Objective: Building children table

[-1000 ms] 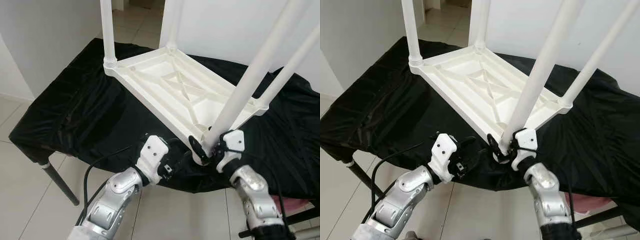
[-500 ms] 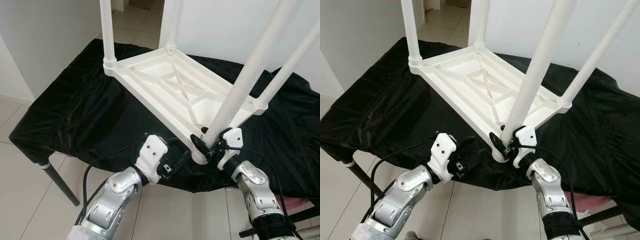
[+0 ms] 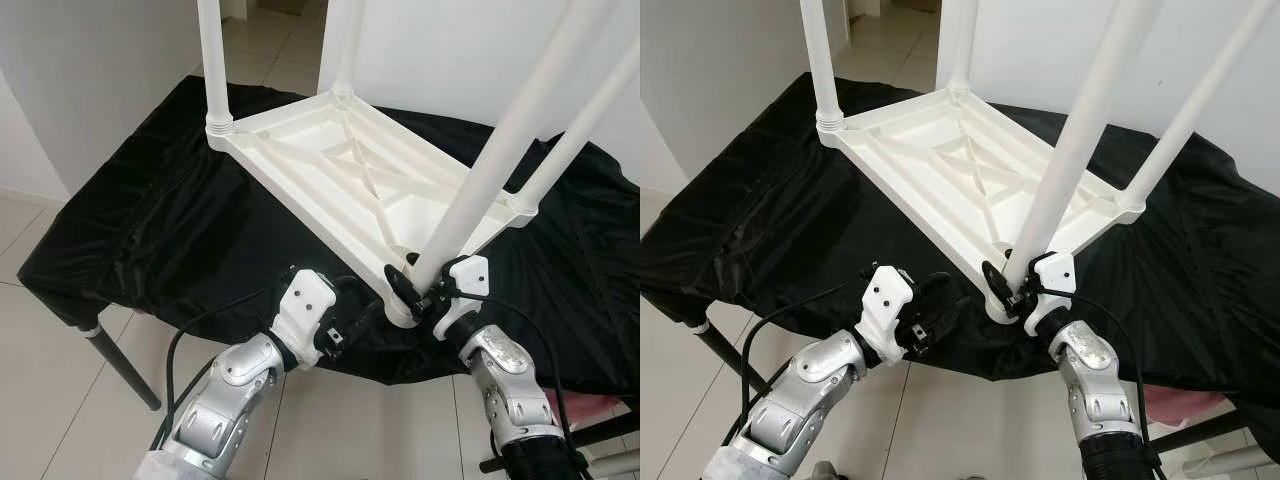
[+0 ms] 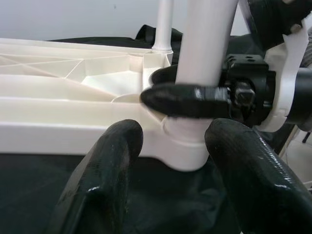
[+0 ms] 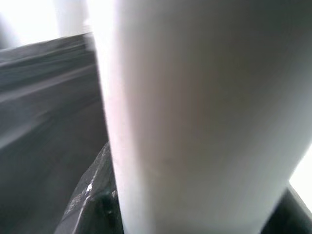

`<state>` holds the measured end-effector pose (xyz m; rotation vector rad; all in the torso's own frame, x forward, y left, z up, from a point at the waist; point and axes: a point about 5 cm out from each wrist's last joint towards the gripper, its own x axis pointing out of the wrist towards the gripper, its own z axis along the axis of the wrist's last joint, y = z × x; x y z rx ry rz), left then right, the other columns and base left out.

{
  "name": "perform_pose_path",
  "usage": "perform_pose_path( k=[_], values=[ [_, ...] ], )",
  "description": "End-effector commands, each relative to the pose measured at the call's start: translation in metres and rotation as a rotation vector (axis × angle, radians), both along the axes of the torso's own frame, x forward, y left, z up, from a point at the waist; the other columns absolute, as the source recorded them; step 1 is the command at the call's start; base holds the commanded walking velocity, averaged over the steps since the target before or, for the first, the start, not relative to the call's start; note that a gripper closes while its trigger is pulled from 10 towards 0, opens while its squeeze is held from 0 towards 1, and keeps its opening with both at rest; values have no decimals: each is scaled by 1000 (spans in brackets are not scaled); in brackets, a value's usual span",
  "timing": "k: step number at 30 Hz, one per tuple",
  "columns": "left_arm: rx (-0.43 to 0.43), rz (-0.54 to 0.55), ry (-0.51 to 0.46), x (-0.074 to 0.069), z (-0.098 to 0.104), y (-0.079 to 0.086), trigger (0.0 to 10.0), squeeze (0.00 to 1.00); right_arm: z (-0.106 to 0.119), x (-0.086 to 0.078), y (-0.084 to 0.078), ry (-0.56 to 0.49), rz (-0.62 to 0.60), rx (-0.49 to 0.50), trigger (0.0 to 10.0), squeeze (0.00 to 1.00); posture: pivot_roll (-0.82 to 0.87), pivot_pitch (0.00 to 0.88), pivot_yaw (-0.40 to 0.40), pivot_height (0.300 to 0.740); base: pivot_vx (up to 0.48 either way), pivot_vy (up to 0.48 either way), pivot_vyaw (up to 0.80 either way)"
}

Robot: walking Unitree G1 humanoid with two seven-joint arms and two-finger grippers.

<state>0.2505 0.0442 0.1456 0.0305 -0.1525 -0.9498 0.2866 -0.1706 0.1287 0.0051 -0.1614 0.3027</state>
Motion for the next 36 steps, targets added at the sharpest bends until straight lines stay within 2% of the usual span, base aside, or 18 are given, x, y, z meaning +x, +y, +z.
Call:
perform_pose_path(
  k=[1, 2, 4, 7, 9, 11, 13, 16, 33, 36],
  values=[
    [3, 12, -3, 1, 1, -1, 10000, 0, 5, -3, -10, -19, -126, 13, 10000, 0, 27, 119, -81, 740, 0, 0, 0],
    [3, 12, -3, 1, 1, -1, 10000, 0, 5, -3, -10, -19, -126, 13, 10000, 0, 27, 119, -81, 740, 0, 0, 0],
    [6, 17, 0, 1, 1, 0, 10000, 0, 4, -5, -10, -17, -227, 49, 10000, 0, 27, 121, -83, 740, 0, 0, 0],
    [5, 18, 4, 2, 0, 0, 10000, 0, 3, -7, -9, -11, -284, 64, 10000, 0, 26, 122, -83, 740, 0, 0, 0],
    [0, 18, 18, 2, 0, -2, 10000, 0, -4, -10, -3, 35, -462, 56, 10000, 0, 28, 120, -84, 740, 0, 0, 0],
    [-3, 18, 23, 2, 0, -4, 10000, 0, -8, -13, 6, 74, -546, 71, 10000, 0, 29, 119, -83, 740, 0, 0, 0],
    [-4, 18, 25, 1, 0, -5, 10000, 0, -9, -14, 10, 82, -552, 83, 10000, 0, 29, 120, -81, 740, 0, 0, 0],
    [-6, 17, 26, 1, 0, -5, 10000, 0, -2, -13, 22, 61, -475, 95, 10000, 0, 24, 121, -74, 740, 0, 0, 0],
    [2, 20, 21, 2, 2, -3, 10000, 0, -3, -14, 27, 74, -481, 55, 10000, 0, 35, 127, -80, 740, 0, 0, 0],
    [6, 19, 4, 2, 2, -3, 10000, 0, -2, -16, 31, 60, -430, 74, 10000, 0, 36, 129, -84, 740, 0, 0, 0]
  ],
)
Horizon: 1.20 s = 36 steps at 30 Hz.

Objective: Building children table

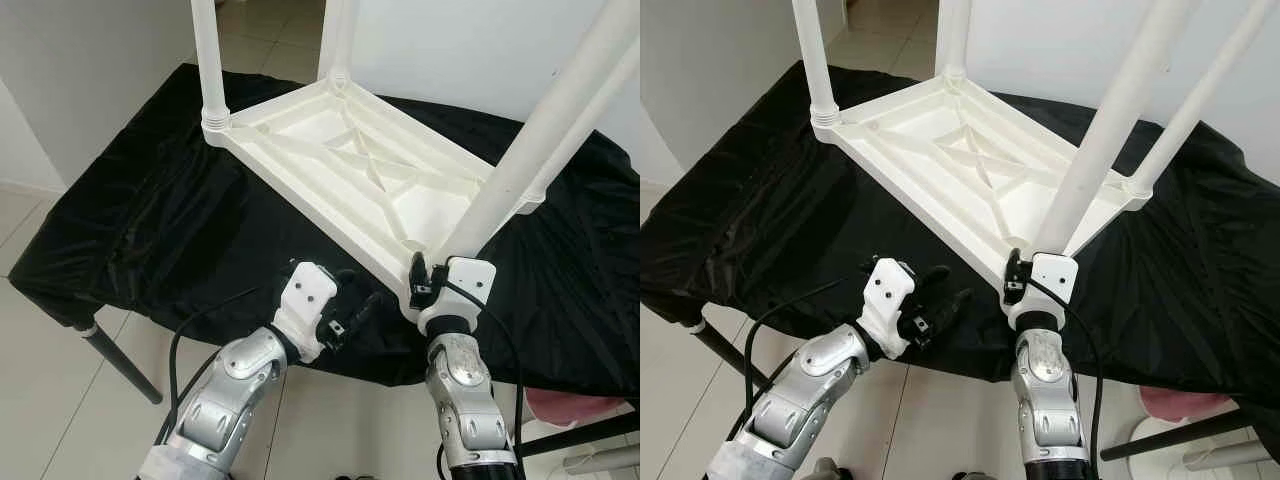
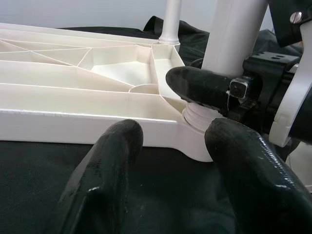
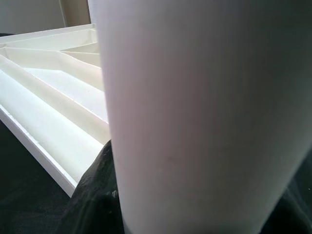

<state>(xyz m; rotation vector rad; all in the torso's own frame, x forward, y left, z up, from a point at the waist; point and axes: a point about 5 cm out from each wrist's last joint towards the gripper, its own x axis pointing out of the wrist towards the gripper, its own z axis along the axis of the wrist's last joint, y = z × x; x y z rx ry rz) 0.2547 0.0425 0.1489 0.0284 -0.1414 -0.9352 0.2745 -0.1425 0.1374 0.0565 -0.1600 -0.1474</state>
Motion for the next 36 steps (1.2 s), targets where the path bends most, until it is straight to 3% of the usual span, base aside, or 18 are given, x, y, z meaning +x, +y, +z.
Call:
perform_pose_path(
  k=[1, 9, 13, 17, 18, 25, 29, 33, 34, 35, 36],
  values=[
    [3, 4, -7, -3, 0, -2, 10000, 0, -10, -5, 3, 42, 21, -13, 10000, 1000, 35, 129, -84, 740, 0, 0, 0],
    [1, 3, -12, -2, 1, -3, 10000, 0, -6, -8, -3, -10, 98, -25, 10000, 1000, 30, 121, -83, 740, 0, 0, 0],
    [2, -4, -14, -1, 1, -3, 10000, 0, -6, -7, -9, -14, 218, 1, 10000, 1000, 26, 115, -80, 740, 0, 0, 0],
    [3, -6, -14, -2, 1, -3, 10000, 0, -6, -7, -12, -15, 229, -15, 10000, 1000, 26, 115, -78, 740, 0, 0, 0],
    [4, -7, -15, -2, 1, -3, 10000, 0, -5, -6, -16, -18, 259, -38, 10000, 0, 24, 112, -78, 740, 0, 0, 0],
    [5, -10, -15, -1, 1, -4, 10000, 0, -7, 0, -24, -2, 390, -93, 10000, 0, 23, 107, -78, 740, 0, 0, 0],
    [6, -15, -16, -2, 1, -5, 10000, 0, -3, 10, -27, 12, 542, -170, 10000, 0, 27, 101, -77, 740, 0, 0, 0],
    [6, -16, -17, -2, 0, -5, 10000, 0, -2, 15, -29, 18, 592, -198, 10000, 0, 29, 98, -78, 740, 0, 0, 0],
    [7, -16, -17, -2, 1, -5, 10000, 0, -3, 16, -29, 22, 624, -207, 2706, 0, 30, 99, -79, 740, 0, 0, 0],
    [7, -14, -17, -2, 1, -5, 10000, 0, -4, 16, -30, 32, 648, -219, 0, 0, 34, 97, -82, 740, 0, 0, 0],
    [7, -14, -17, -2, 1, -5, 10000, 0, -4, 16, -30, 32, 648, -219, 0, 0, 34, 97, -82, 740, 0, 0, 0]
  ],
)
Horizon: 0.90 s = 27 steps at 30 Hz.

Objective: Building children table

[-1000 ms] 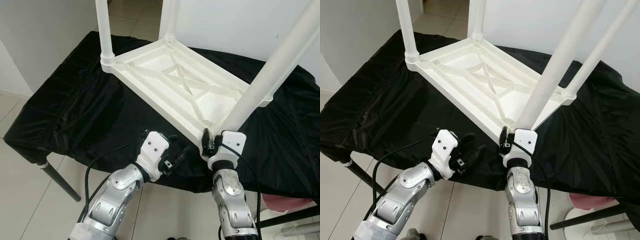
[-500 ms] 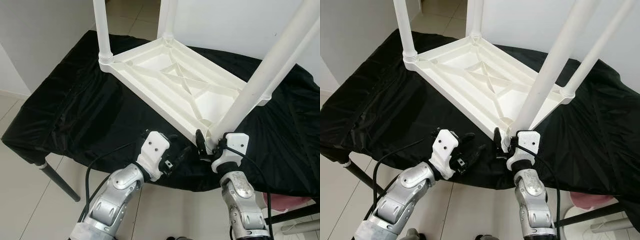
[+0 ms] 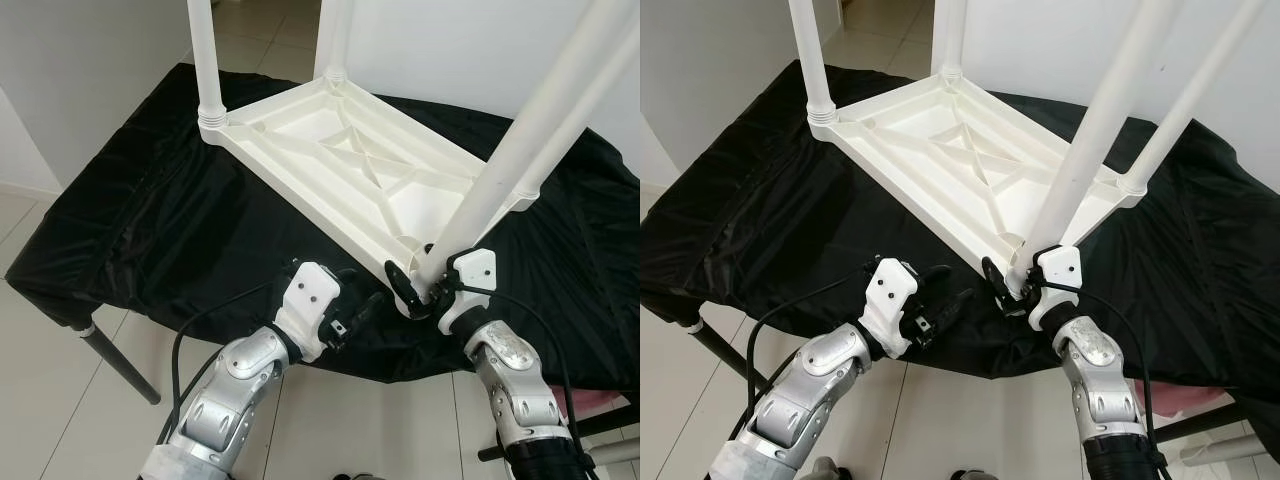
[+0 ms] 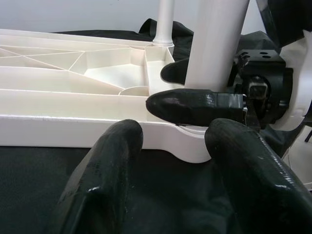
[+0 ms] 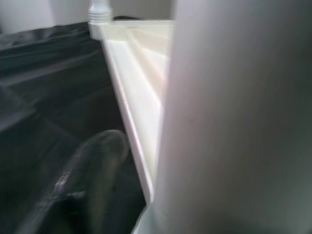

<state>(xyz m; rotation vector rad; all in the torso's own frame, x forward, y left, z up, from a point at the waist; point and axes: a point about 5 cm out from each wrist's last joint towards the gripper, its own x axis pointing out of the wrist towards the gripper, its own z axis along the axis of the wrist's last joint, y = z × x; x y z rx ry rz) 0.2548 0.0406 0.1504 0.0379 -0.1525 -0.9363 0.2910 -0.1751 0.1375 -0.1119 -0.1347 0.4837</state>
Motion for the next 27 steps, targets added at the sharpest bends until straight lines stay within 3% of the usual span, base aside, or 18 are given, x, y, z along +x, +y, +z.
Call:
perform_pose_path(
  k=[1, 11, 12, 13, 14, 21, 23, 27],
  values=[
    [3, -12, -3, -2, -1, -3, 10000, 0, -6, 0, 1, 23, 40, -16, 0, 0, 36, 97, -83, 740, 0, 0, 0],
    [1, -11, 0, -3, -1, -3, 10000, 0, -11, -2, -3, 43, 63, -15, 0, 0, 33, 96, -81, 740, 0, 0, 0],
    [1, -12, 0, -3, -1, -3, 10000, 0, -10, -2, -4, 40, 49, -11, 6039, 0, 30, 96, -79, 740, 0, 0, 0],
    [1, -12, 0, -3, -1, -3, 10000, 0, -10, -2, -4, 40, 49, -11, 6039, 0, 30, 96, -79, 740, 0, 0, 0],
    [1, -14, 1, -3, -1, -3, 10000, 0, -8, -2, -5, 36, 25, 6, 10000, 0, 29, 99, -78, 740, 0, 0, 0],
    [3, -17, 2, -4, -2, -3, 10000, 0, -5, -2, -8, 30, -63, 16, 10000, 0, 27, 100, -78, 740, 0, 0, 0],
    [4, -19, 4, -4, -2, -3, 10000, 0, -6, -2, -9, 42, -240, 55, 10000, 0, 22, 106, -77, 740, 0, 0, 0],
    [4, -22, 5, -4, -2, -4, 10000, 0, -7, -4, -9, 44, -383, 81, 10000, 0, 24, 107, -77, 740, 0, 0, 0]
  ],
)
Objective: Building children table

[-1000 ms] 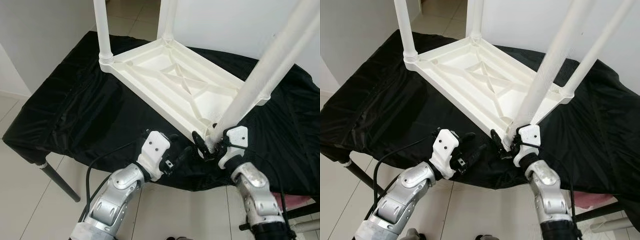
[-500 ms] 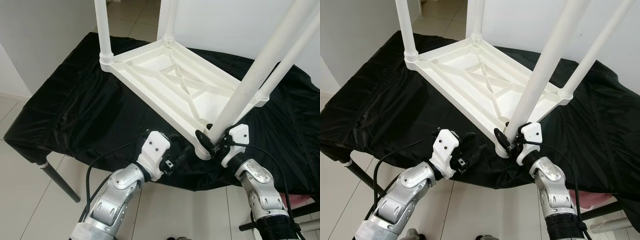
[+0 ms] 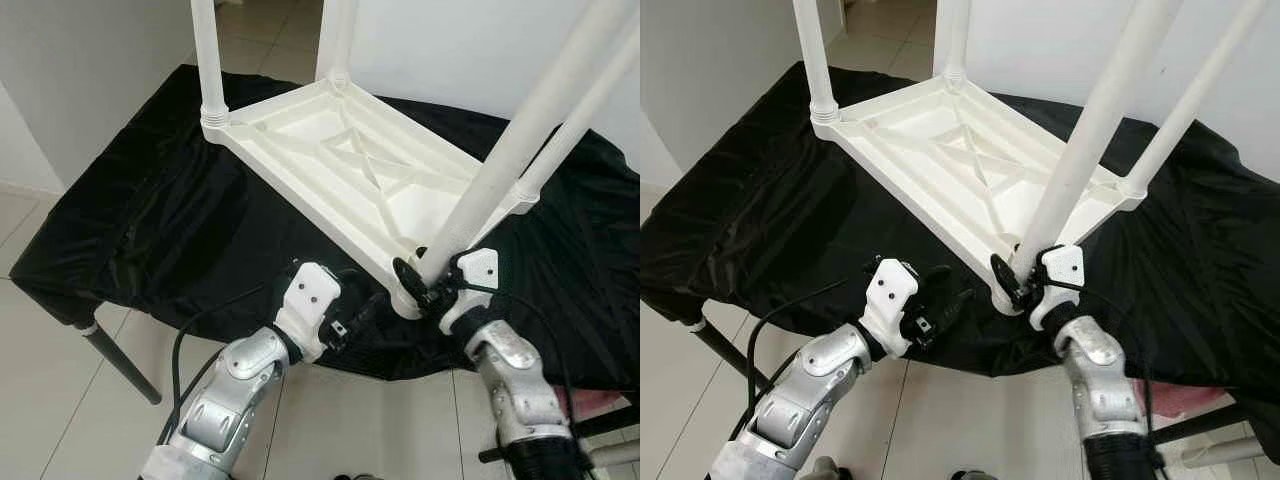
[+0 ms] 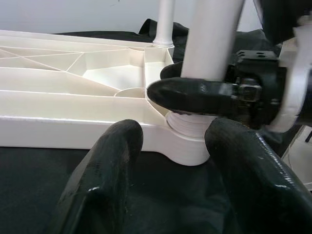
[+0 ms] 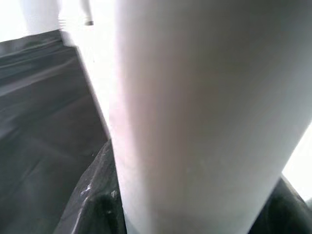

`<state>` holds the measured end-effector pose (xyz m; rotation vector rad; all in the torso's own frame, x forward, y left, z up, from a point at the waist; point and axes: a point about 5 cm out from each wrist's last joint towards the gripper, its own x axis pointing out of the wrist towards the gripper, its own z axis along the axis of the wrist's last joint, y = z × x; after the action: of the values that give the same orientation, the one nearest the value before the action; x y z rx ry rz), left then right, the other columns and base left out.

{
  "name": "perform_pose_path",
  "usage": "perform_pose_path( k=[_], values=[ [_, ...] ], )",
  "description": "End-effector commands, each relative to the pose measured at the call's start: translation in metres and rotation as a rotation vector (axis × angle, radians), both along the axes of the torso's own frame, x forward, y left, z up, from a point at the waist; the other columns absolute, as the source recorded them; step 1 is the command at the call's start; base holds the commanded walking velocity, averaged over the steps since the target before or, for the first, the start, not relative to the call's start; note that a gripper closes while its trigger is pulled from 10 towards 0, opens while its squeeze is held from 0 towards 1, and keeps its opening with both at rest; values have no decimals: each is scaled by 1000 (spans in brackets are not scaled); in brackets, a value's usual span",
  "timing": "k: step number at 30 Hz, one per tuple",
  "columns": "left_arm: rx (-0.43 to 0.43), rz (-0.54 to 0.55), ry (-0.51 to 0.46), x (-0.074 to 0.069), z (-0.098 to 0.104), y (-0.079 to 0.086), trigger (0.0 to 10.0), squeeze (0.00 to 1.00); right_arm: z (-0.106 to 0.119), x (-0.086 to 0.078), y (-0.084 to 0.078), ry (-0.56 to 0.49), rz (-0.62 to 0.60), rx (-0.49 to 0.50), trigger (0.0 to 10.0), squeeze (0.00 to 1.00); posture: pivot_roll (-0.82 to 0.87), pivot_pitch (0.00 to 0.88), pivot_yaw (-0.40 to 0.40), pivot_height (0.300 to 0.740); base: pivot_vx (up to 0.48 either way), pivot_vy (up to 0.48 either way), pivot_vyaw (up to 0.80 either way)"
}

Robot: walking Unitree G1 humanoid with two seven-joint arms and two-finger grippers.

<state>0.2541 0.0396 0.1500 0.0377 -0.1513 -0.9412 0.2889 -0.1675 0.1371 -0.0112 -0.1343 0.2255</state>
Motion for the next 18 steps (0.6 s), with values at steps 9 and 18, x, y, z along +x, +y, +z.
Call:
perform_pose_path(
  k=[9, 18],
  values=[
    [4, -16, 4, -3, -2, -2, 10000, 0, -18, -10, 10, 92, -343, 65, 10000, 0, 30, 109, -77, 740, 0, 0, 0],
    [2, -17, 4, -4, -1, -3, 10000, 0, -13, -11, 33, 103, -322, 108, 10000, 0, 32, 117, -76, 740, 0, 0, 0]
  ],
)
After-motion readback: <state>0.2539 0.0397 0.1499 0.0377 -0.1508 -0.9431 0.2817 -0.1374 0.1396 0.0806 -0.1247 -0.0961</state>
